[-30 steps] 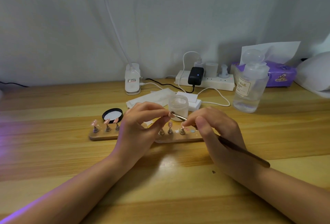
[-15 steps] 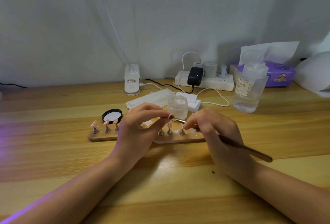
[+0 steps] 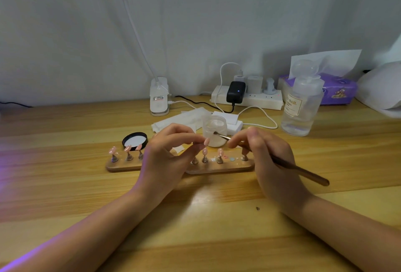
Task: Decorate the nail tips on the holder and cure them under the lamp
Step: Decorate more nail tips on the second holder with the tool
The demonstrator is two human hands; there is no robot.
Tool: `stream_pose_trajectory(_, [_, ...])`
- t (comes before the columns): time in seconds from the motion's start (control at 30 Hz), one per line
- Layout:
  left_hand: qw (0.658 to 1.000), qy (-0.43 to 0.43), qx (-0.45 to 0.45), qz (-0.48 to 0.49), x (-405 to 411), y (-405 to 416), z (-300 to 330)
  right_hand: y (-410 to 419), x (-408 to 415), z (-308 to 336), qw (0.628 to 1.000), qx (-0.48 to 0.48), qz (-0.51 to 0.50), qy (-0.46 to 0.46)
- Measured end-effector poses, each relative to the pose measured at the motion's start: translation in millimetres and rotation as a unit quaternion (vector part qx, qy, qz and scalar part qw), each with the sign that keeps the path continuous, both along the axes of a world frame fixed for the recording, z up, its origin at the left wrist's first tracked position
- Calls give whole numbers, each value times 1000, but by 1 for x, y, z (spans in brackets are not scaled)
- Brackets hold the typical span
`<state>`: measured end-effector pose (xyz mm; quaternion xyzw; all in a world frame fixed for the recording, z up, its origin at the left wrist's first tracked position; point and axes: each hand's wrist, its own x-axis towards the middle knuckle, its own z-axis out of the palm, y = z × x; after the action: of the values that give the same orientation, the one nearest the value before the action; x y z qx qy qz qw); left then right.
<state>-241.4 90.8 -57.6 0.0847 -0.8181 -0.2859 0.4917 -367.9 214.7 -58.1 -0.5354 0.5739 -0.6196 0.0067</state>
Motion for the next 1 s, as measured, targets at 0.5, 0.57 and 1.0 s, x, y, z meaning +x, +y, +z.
stream_pose_trajectory(0.5, [1000,0,17,-11,0,0,1,0,4,2,999,-22,8,47])
stream_pose_trajectory(0.57, [1000,0,15,-18,0,0,1,0,6,1,993,-27,22,113])
stream_pose_trajectory(1.0, [1000,3,8,-20,0,-2,0,0,6,0,991,-30,36,129])
